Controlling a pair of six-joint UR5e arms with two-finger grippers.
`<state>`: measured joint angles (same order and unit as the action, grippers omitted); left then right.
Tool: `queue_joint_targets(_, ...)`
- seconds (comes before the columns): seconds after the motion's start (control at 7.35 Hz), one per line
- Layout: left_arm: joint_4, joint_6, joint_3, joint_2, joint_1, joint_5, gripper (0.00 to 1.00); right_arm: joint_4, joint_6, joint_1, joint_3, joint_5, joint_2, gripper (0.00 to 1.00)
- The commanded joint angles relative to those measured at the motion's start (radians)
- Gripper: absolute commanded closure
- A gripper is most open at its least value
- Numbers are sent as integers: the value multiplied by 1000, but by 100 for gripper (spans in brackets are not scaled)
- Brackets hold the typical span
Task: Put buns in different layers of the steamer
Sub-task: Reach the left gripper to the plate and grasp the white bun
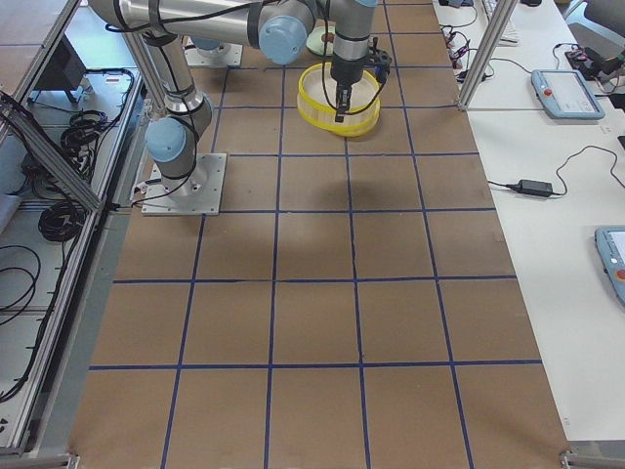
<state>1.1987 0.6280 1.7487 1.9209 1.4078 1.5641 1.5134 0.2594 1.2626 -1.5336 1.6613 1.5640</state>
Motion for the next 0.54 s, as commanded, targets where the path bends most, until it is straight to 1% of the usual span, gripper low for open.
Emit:
queue_joint_targets(0.0, 5, 45, 24, 24, -10, -7, 0, -2, 9, -9, 1, -2, 2, 88)
queue_joint_targets(0.14, -2, 45, 61, 26, -10, -12, 0, -2, 3, -6, 3, -2, 5, 88)
queue_joint_targets(0.27, -10, 44, 92, 26, -10, -50, 2, -2, 3, -6, 1, 1, 4, 88)
queue_joint_targets(0.41, -10, 47, 94, 27, -10, -52, 2, -4, 4, -6, 1, 2, 4, 88)
